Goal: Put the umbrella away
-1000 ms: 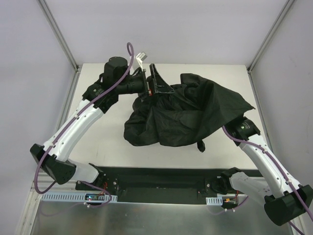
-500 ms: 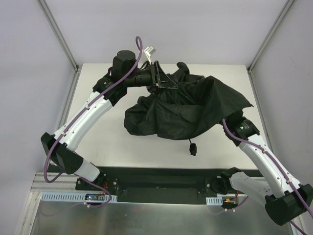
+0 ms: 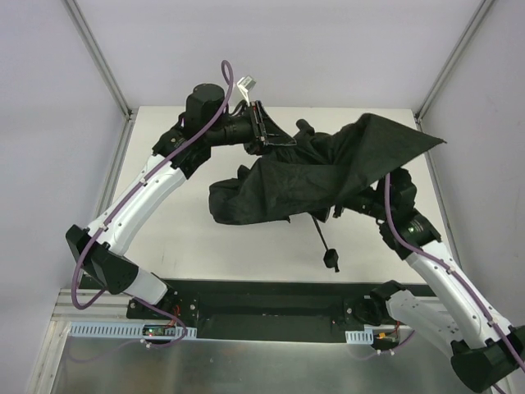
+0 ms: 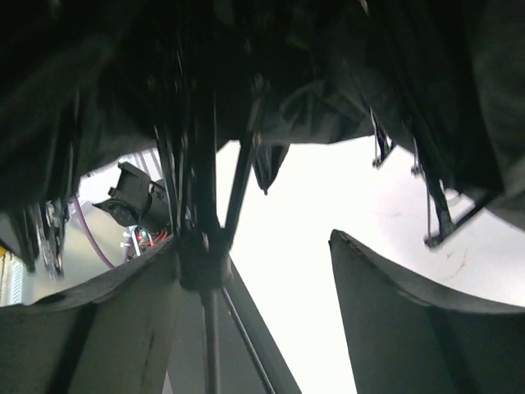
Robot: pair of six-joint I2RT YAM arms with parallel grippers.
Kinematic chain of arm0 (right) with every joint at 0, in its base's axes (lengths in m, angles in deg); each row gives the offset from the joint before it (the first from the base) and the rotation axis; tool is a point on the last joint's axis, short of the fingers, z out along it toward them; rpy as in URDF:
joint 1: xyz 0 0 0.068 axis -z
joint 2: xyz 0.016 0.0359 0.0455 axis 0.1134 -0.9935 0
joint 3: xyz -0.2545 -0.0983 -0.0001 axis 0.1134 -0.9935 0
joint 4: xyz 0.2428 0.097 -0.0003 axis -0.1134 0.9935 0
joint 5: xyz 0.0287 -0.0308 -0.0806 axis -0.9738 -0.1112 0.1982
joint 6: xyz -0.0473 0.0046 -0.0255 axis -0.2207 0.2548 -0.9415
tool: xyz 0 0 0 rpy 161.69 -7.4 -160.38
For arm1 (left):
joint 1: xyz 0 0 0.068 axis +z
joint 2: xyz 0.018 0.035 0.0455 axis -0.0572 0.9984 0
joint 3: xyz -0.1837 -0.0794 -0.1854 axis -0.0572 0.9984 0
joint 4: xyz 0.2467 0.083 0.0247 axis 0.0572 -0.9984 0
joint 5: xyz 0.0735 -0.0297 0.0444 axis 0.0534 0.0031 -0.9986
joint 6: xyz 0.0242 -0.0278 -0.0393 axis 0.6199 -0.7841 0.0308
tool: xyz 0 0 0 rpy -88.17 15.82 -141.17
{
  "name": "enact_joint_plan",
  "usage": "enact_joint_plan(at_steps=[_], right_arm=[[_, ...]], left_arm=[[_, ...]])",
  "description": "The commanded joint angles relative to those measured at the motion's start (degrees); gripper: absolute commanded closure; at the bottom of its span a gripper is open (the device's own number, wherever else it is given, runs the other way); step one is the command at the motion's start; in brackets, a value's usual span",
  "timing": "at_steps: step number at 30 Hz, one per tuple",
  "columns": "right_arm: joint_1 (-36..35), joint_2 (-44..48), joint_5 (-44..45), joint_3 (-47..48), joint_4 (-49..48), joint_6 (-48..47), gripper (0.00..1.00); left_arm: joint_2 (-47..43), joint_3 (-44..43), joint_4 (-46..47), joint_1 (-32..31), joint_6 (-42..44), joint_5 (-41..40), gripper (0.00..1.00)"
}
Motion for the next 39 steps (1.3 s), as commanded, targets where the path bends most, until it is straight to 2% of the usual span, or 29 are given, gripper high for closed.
enact_joint_plan(at_steps=[1,11,15,22,24,25,26,27,28,29,30,31,34,35,37,39], right_arm=[[-1.14,7.12,6.0,-4.26,-4.06,4.67,0.27],[-4.31,12.41,11.01,-9.63,-2.92,9.06,0.28],[-4.4,9.34,9.36,-8.24,-3.18,11.35,0.28],[-6.85,4.68,9.7,-8.05,-10.02,13.81,0.29],[-8.78,3.27,11.62,-7.88,-11.7,13.9,0.41],[-9.58,2.83,12.94,-7.88,-12.49,14.07,0.54],[-10.28,2.13,13.56,-8.05,-14.15,14.42,0.71],[-10.55,1.51,13.48,-8.49,-17.12,15.12,0.93],[-10.73,0.99,13.57,-9.1,-19.76,17.22,1.0],[-10.81,0.54,13.39,-9.72,-22.92,19.15,1.0],[-10.73,0.19,12.96,-10.42,-25.65,20.39,1.0],[-10.64,0.1,12.78,-10.34,-27.07,21.27,1.0],[-10.2,-0.86,12.51,-8.68,-28.23,22.42,1.0],[-10.03,-1.39,11.73,-8.06,-28.84,22.6,1.0],[-8.54,-2.35,10.85,-6.83,-29.02,23.3,1.0],[-5.65,-3.67,9.01,-6.65,-31.12,26.54,1.0]], left_arm=[[-3.85,-3.56,1.29,3.32,-2.54,-0.91,1.0],[-2.79,-4.17,1.29,5.08,-3.94,-2.58,1.0],[-2.61,-4.71,1.29,5.08,-4.38,-3.27,1.0],[-2.79,-5.32,1.29,5.0,-7.28,-7.22,1.0],[-2.97,-5.32,1.29,5.0,-8.16,-8.2,1.0],[-3.05,-5.23,1.29,5.0,-8.43,-8.72,1.0],[-3.23,-5.15,1.29,5.0,-8.69,-9.25,1.0],[-3.49,-4.88,1.29,5.0,-8.87,-9.69,1.0],[-3.84,-4.71,1.29,5.0,-8.78,-10.13,1.0],[-4.02,-4.62,1.38,5.26,-8.35,-9.96,1.0],[-4.28,-4.62,1.29,6.04,-7.73,-8.57,0.95],[-4.81,-4.36,1.29,7.27,-7.46,-6.2,0.83],[-8.66,-2.17,1.21,11.49,-5.27,-2.32,0.24],[-10.77,-0.94,1.29,12.89,-4.31,-1.88,0.08],[-14.64,0.65,1.03,15.7,-1.94,-0.56,0.04],[-18.77,2.58,0.15,19.04,-0.96,0.76,0.05]])
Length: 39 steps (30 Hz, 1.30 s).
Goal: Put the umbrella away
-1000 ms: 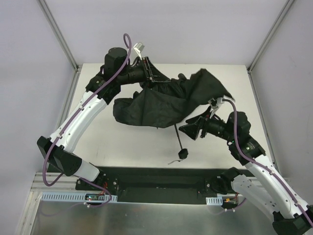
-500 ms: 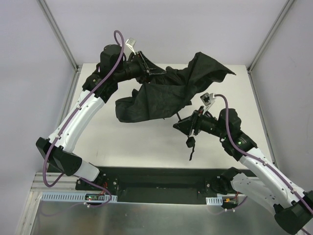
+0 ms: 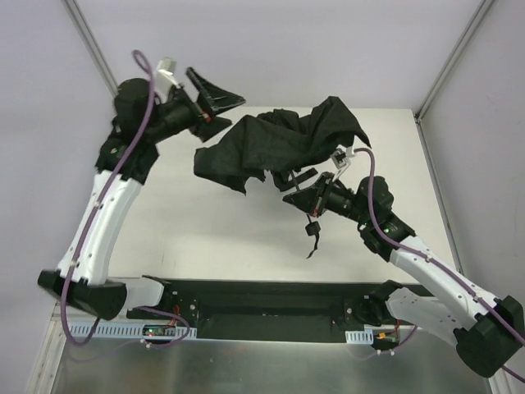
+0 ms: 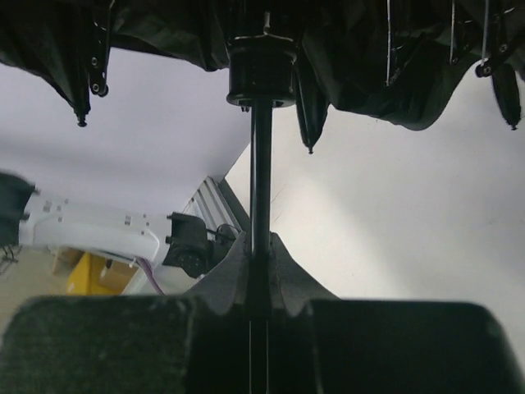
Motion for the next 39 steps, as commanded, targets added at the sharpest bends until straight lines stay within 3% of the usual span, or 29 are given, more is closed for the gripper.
enact_joint_plan(at_steps=[1,5,8,11,15,20,26,31,36,39], right_arm=[[5.25,-1.8,-2.43,3.71,-12.41,6.79,1.0],[10.09,-3.56,-6.47,5.29,-15.94,10.58,1.0],[12.9,-4.52,-9.2,6.78,-17.43,12.07,1.0],[14.66,-6.02,-11.84,7.93,-21.11,15.58,1.0],[15.11,-6.55,-12.72,8.54,-26.83,19.98,1.0],[15.11,-6.9,-14.13,9.25,-33.42,25.08,1.0],[15.19,-8.3,-16.15,8.29,-41.59,30.26,1.0],[15.11,-10.06,-16.15,7.14,-50.13,36.77,1.0],[14.41,-9.27,-16.06,6.35,-48.99,36.6,1.0],[13.18,-9.1,-15.36,6.17,-48.81,35.81,1.0]], left_arm=[[-12.77,2.89,1.27,6.53,4.42,5.42,0.07],[-21.64,7.37,-5.4,11.02,7.57,3.59,0.21],[-27.27,13.16,-8.41,11.2,7.51,1.73,0.43],[-31.67,21.07,-8.32,11.11,4.87,2.34,0.53],[-32.04,27.94,-7.71,10.07,2.58,4.72,0.52],[-27.74,31.72,-0.26,5.41,0.56,3.57,0.32],[-17.72,29.01,13.45,-1.62,1.52,0.68,0.37],[-9.98,24.18,21.55,-2.07,2.22,0.76,0.35],[-2.17,17.77,28.06,-3.03,1.43,-0.11,0.5],[3.19,11.45,28.24,-6.19,1.78,-0.03,0.74]])
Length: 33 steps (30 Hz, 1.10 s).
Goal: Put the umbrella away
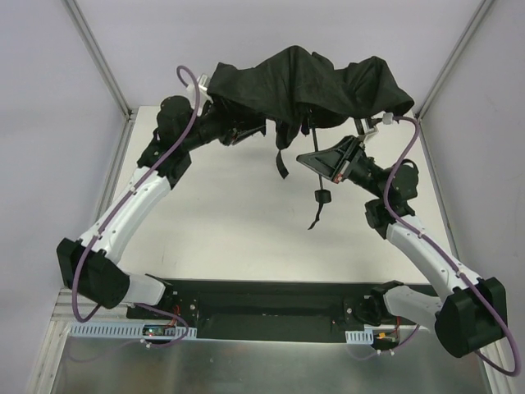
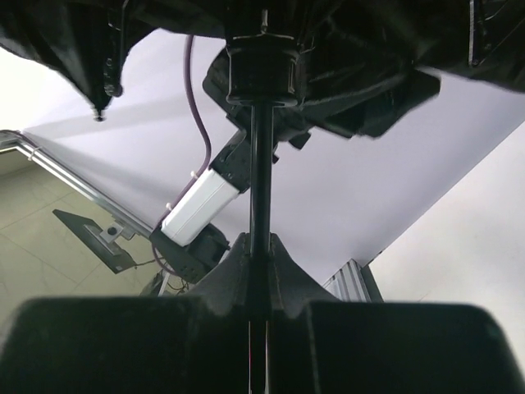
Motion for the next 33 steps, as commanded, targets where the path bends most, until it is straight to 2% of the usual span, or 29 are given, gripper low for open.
enact_joint_plan(at_steps=[1,5,7,10,12,13,15,18,23,27,30,33], right_arm=[[-1.67,1.87,0.68,0.77,-9.19,-0.93,1.0],[-1.76,0.91,1.21,1.47,-9.45,-2.25,1.0],[-1.76,0.21,0.78,2.7,-9.36,-3.21,1.0],[-0.88,-0.58,0.77,3.5,-9.19,-4.8,1.0],[0.08,-1.2,0.6,3.85,-9.19,-5.68,1.0],[0.44,-1.55,0.51,4.11,-9.19,-5.85,1.0],[1.05,-2.08,0.16,4.72,-9.45,-6.38,1.0],[1.93,-2.78,-1.51,5.78,-9.45,-7.26,1.0],[3.6,-3.4,-5.37,6.57,-9.19,-8.31,1.0],[4.39,-3.13,-8.44,6.49,-7.17,-11.29,1.0],[4.75,-3.13,-14.41,7.45,-5.23,-15.07,1.0],[4.75,-2.44,-20.04,7.28,-3.39,-19.55,1.0]], left_arm=[[5.69,-9.61,7.5,-5.12,1.08,-0.7,0.8],[7.73,-11.48,6.8,-12.33,1.62,-1.67,0.87],[6.24,-9.47,6.27,-14.79,2.14,-2.28,0.92],[1.16,-3.68,4.95,-16.04,2.23,-3.08,0.91],[-3.06,0.55,3.91,-15.95,2.4,-3.52,0.8],[-5.0,2.04,2.33,-15.95,2.75,-3.34,0.68],[-7.99,4.24,-1.79,-15.95,4.59,-1.68,0.52],[-14.56,8.55,-5.83,-15.86,6.7,0.17,0.43],[-25.57,12.95,-16.03,-15.77,14.6,0.08,0.39],[-32.68,12.09,-17.55,-15.69,20.32,4.64,0.41],[-34.9,6.91,-17.81,-15.69,21.74,6.06,0.37],[-30.7,-3.97,-17.72,-15.69,21.57,7.73,0.29]])
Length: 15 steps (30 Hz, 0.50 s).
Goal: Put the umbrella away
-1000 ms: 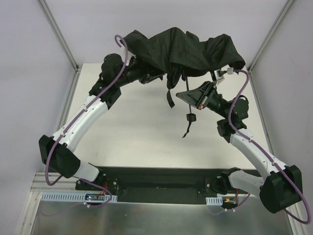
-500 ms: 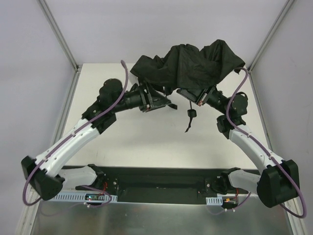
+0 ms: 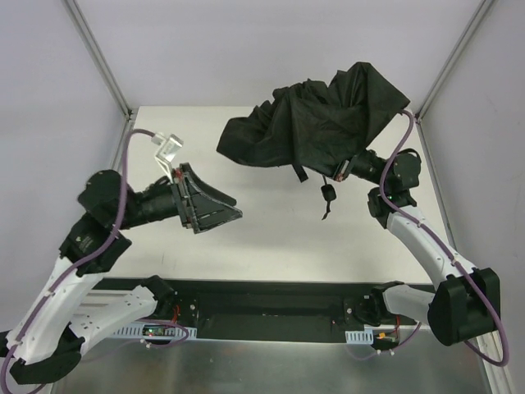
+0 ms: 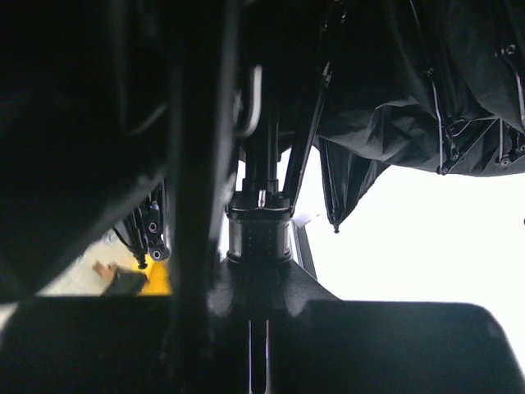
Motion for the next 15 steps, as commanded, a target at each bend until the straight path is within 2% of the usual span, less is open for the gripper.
enact_joint_plan(at_steps=[1,4,7,9,12,15], right_arm=[[0.24,2.33,-10.08,3.54,-3.54,-10.03,1.0],[0.16,3.82,-10.45,1.52,-3.36,-12.85,1.0],[0.16,4.97,-9.57,0.55,-2.14,-14.25,1.0],[0.07,6.11,-9.65,0.99,2.41,-17.49,1.0],[-0.54,7.6,-10.62,3.44,14.96,-26.09,1.0],[-0.81,8.92,-10.36,5.47,26.05,-34.63,1.0]], left_arm=[[5.42,-16.38,1.69,0.14,3.49,3.34,0.27],[11.48,-27.72,-4.36,0.14,0.25,-10.23,0.18],[16.15,-33.11,-8.76,0.92,-7.73,-23.0,0.08],[19.66,-34.78,-8.43,3.73,-11.09,-22.25,0.01],[27.73,-40.48,-8.42,7.34,-13.21,-15.41,0.01],[33.9,-45.94,-8.42,7.43,-11.63,-13.81,0.01]])
